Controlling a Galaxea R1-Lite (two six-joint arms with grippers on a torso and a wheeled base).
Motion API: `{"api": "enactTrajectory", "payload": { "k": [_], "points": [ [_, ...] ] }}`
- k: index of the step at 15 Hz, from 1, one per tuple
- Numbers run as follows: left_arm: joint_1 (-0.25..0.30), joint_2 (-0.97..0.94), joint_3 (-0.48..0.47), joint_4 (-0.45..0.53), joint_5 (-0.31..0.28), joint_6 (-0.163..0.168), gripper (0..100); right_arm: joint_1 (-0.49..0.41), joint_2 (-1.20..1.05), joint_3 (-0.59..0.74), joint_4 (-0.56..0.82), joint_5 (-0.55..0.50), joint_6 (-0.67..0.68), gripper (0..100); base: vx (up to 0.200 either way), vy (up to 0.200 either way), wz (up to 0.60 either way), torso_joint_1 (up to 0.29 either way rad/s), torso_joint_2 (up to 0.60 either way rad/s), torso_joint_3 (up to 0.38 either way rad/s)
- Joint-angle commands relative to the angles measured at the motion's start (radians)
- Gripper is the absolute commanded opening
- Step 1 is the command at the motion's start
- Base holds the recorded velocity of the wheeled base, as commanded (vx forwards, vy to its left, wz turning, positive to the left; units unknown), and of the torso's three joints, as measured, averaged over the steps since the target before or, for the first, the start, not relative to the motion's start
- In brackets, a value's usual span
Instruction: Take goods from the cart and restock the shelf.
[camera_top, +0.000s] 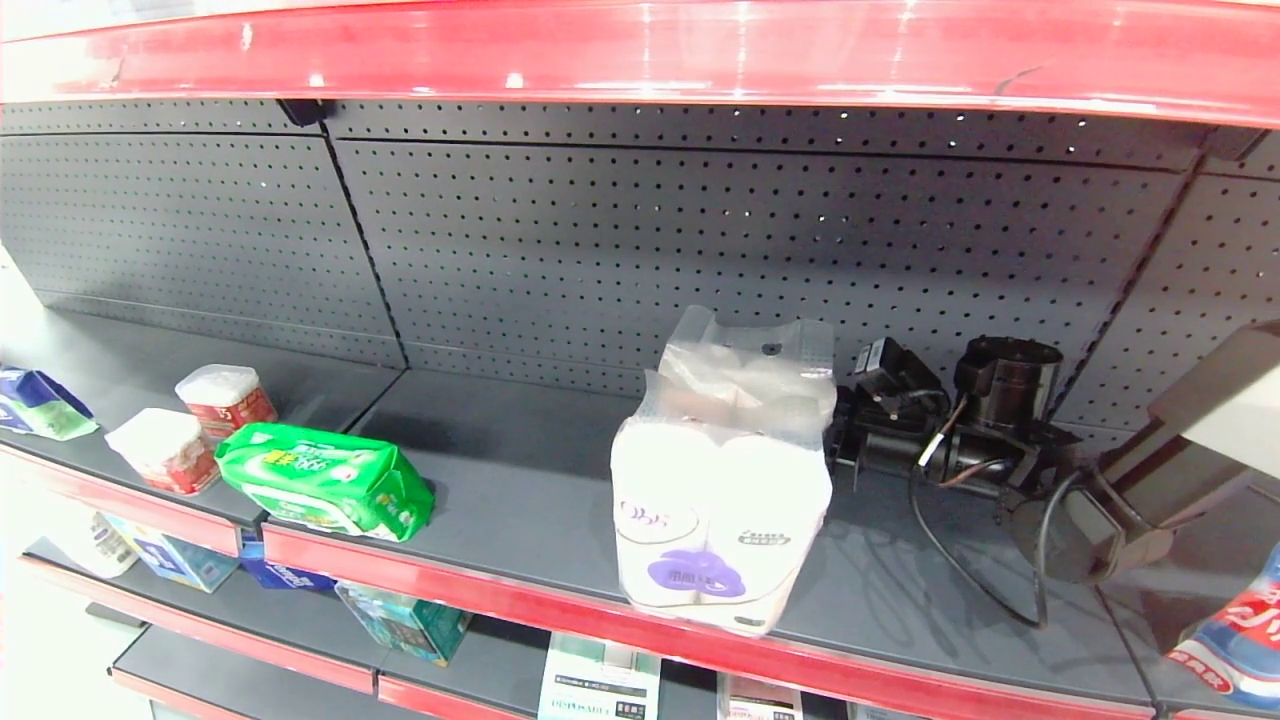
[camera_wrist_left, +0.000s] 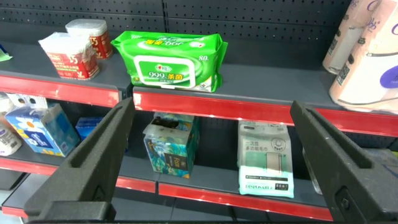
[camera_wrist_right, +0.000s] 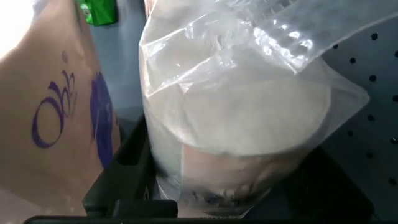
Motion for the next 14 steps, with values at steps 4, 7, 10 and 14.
{"api": "enactTrajectory", "payload": {
  "k": [4,7,10,14],
  "points": [
    [0.000,0.001,0.000,0.000,0.000,0.000,100,-0.003,0.005,-0.001,-0.002,-0.001,0.004,0,0.000,0.000,0.00,0.000,0.00,0.000],
    [0.000,0.001,0.000,0.000,0.000,0.000,100,-0.011,0.003,-0.004,-0.002,0.002,0.002,0,0.000,0.000,0.00,0.000,0.00,0.000],
    [0.000,-0.001,0.000,0.000,0.000,0.000,100,-0.035,-0.001,0.001,-0.002,0.045,-0.001,0,0.000,0.000,0.00,0.000,0.00,0.000],
    [0.000,0.001,0.000,0.000,0.000,0.000,100,-0.040,-0.004,-0.002,-0.002,0.044,-0.004,0,0.000,0.000,0.00,0.000,0.00,0.000]
  ]
}}
